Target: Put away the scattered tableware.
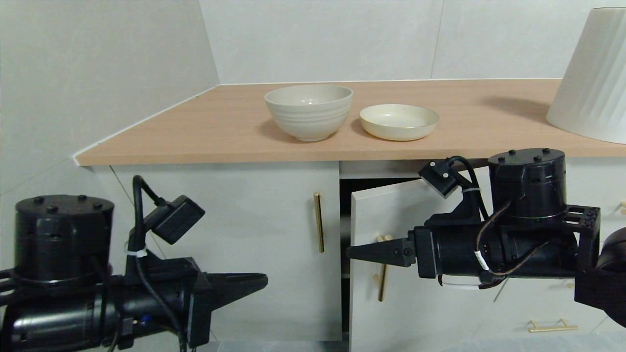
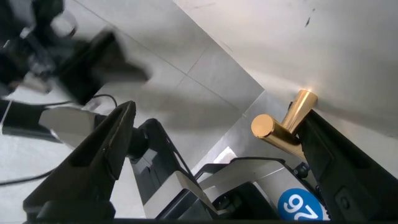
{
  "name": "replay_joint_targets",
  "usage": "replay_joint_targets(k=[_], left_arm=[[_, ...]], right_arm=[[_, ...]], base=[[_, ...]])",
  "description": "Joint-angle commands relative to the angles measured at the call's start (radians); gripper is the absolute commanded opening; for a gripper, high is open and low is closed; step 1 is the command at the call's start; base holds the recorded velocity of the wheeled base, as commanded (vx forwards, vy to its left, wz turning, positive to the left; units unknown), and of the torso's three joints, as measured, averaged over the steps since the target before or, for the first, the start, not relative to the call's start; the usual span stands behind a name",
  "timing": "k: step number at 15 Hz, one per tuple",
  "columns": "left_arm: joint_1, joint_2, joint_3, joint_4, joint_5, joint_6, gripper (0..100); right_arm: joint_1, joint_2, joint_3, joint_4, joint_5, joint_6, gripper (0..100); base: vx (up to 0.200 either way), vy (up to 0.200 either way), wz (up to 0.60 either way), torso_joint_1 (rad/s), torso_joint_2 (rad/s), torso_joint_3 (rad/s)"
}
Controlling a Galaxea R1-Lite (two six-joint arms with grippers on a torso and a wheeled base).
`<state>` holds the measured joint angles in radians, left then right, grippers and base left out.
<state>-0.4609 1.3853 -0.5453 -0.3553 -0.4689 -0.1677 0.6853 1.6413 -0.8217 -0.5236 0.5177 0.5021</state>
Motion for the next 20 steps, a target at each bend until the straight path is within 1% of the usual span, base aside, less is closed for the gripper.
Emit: replay_joint_targets(k=[1,2,3,4,5,6,7,10,12,13,15,18,20], left_arm=[[-0.018,0.181,-0.053,-0.071,-0.007,-0.033,0],[-0.056,0.222,-0.054,-0.136,-0.008,-0.09,0],[-0.107,0.27,-0.039,-0.272,-0.007,-0.173,0],[-0.125,0.299,-0.021,-0.363,-0.005,-0.224,0],[-0.133,0.365,0.011,-0.562,-0.002,-0.3,0],[-0.133,0.405,0.024,-0.683,-0.002,-0.335,0],[-0.133,0.432,0.031,-0.735,0.003,-0.343,0],[-0.137,0.497,0.005,-0.76,0.044,-0.342,0],[-0.145,0.541,-0.007,-0.818,0.084,-0.342,0],[-0.15,0.583,-0.025,-0.881,0.119,-0.342,0],[-0.154,0.627,-0.041,-0.941,0.136,-0.342,0],[-0.177,0.693,-0.059,-1.067,0.171,-0.342,0],[-0.194,0.71,-0.059,-1.108,0.174,-0.342,0]], right_arm=[[0.0,-0.018,0.012,-0.004,0.002,-0.002,100],[0.002,-0.017,0.013,-0.004,0.002,-0.002,100],[0.002,-0.018,0.013,-0.004,0.002,-0.002,100],[0.002,-0.017,0.013,-0.004,0.002,-0.002,100],[0.002,-0.017,0.016,-0.004,0.002,-0.002,100],[0.002,-0.017,0.021,-0.006,0.002,-0.002,100],[0.003,-0.017,0.021,-0.006,0.004,-0.002,100],[0.003,-0.014,0.027,-0.018,0.004,-0.002,100],[0.005,-0.014,0.029,-0.018,0.004,-0.002,100],[0.005,-0.014,0.029,-0.018,0.004,-0.002,100],[0.005,-0.014,0.029,-0.018,0.004,-0.004,100],[0.005,-0.029,0.047,-0.018,0.015,-0.027,100],[0.005,-0.037,0.061,-0.016,0.018,-0.054,100]], base=[[0.0,0.0,0.0,0.0,0.0,0.0],[0.0,0.0,0.0,0.0,0.0,0.0],[0.0,0.0,0.0,0.0,0.0,0.0],[0.0,0.0,0.0,0.0,0.0,0.0],[0.0,0.0,0.0,0.0,0.0,0.0],[0.0,0.0,0.0,0.0,0.0,0.0],[0.0,0.0,0.0,0.0,0.0,0.0],[0.0,0.0,0.0,0.0,0.0,0.0],[0.0,0.0,0.0,0.0,0.0,0.0],[0.0,0.0,0.0,0.0,0.0,0.0],[0.0,0.0,0.0,0.0,0.0,0.0],[0.0,0.0,0.0,0.0,0.0,0.0],[0.0,0.0,0.0,0.0,0.0,0.0]])
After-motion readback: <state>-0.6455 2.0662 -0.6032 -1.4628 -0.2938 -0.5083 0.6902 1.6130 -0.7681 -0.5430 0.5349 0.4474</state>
